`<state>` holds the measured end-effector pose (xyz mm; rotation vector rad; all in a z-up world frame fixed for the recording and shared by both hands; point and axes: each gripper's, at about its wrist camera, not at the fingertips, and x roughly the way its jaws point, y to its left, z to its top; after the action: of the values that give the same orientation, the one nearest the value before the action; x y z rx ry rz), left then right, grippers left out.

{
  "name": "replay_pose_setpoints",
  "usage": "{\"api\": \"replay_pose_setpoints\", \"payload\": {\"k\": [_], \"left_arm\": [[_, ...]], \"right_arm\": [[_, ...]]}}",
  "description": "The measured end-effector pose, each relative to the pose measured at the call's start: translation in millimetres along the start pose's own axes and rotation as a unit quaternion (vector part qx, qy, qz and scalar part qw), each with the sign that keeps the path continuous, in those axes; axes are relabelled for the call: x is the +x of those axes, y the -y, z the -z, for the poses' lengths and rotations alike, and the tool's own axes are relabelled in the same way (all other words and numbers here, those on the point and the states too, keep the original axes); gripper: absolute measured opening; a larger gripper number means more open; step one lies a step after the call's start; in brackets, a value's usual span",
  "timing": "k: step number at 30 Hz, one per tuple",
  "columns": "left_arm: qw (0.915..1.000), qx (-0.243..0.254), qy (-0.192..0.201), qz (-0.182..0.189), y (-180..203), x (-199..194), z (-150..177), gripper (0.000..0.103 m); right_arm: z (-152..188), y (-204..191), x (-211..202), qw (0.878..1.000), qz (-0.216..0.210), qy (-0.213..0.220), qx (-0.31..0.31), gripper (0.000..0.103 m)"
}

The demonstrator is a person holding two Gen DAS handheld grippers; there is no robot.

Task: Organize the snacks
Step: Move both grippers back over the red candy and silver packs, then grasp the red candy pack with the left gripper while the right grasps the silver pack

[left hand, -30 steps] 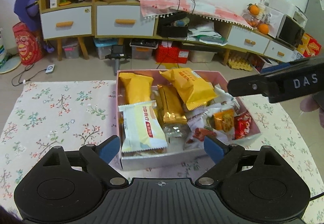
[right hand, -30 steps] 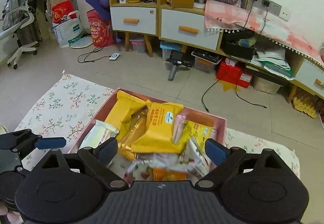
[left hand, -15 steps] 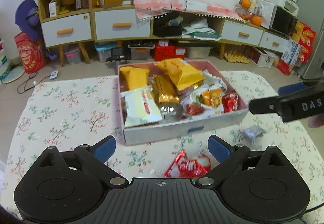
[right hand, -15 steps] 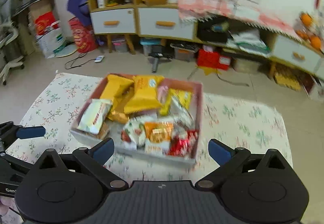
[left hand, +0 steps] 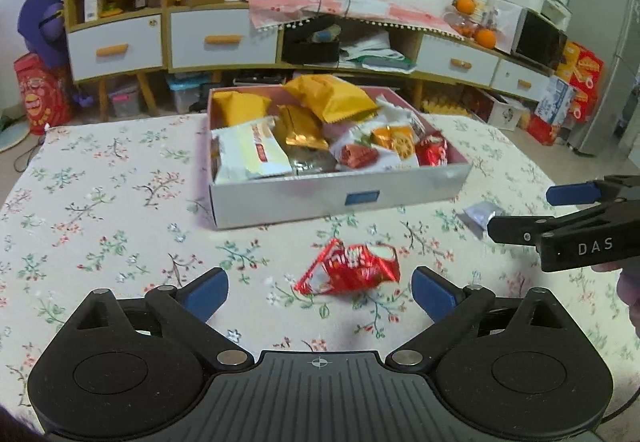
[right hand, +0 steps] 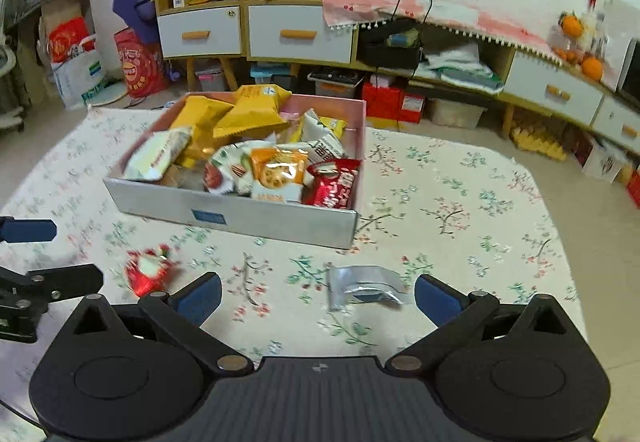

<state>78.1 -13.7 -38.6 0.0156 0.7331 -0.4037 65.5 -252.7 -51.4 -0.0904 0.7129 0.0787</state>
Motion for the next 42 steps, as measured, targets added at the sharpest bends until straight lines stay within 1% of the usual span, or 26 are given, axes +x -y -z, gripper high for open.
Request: {"api": "replay_pose_setpoints", "payload": {"k": [3,6,10,14,18,20,26,31,34,37,39,40,42], "left_arm": [[0.9999,0.009,-0.005,-0.002,3,8,10,0.099],[0.9999,0.001,-0.01,0.005,4,15,19,0.099],[0.9998,0.005,-0.017,0.005,9,25,27,0.099],[0.9997,0.022,-0.009,0.002,17,29,29,0.099],[0.9997,0.024,0.003,0.002,21,34,29,0.102],[0.9996,0.027,0.007,0.001,22,36,28,0.102],[0.9995,0.025,0.017,0.007,24,43,24,0.101],[0.9996,0.016,0.021,0.008,23,47,19,0.099],[0.9995,0.017,0.026,0.003,22,48,18,0.094],[0.9993,0.022,0.028,0.006,22,49,16,0.085],[0.9992,0.025,0.03,0.007,22,48,15,0.074],[0.9992,0.026,0.03,0.005,22,48,15,0.071],[0.9991,0.029,0.031,0.002,22,48,14,0.062]], "right_arm": [[13,2,3,1.0,-0.009,0.009,-0.005,0.078],[25,2,6,0.999,-0.019,0.01,-0.025,0.078],[37,10,10,0.999,-0.038,0.004,-0.013,0.078],[44,24,17,1.0,-0.025,0.001,0.011,0.078],[49,35,29,1.0,-0.002,-0.008,0.029,0.078],[52,38,35,0.999,-0.001,-0.014,0.032,0.078],[51,42,42,0.999,-0.004,0.012,0.04,0.078],[45,43,51,0.999,0.001,0.023,0.045,0.078],[41,43,56,0.999,0.003,0.027,0.044,0.078],[36,43,59,0.999,0.005,0.022,0.047,0.078],[33,43,61,0.999,0.006,0.02,0.049,0.078],[33,43,61,0.999,0.006,0.02,0.047,0.078],[33,43,62,0.999,0.006,0.02,0.047,0.078]]}}
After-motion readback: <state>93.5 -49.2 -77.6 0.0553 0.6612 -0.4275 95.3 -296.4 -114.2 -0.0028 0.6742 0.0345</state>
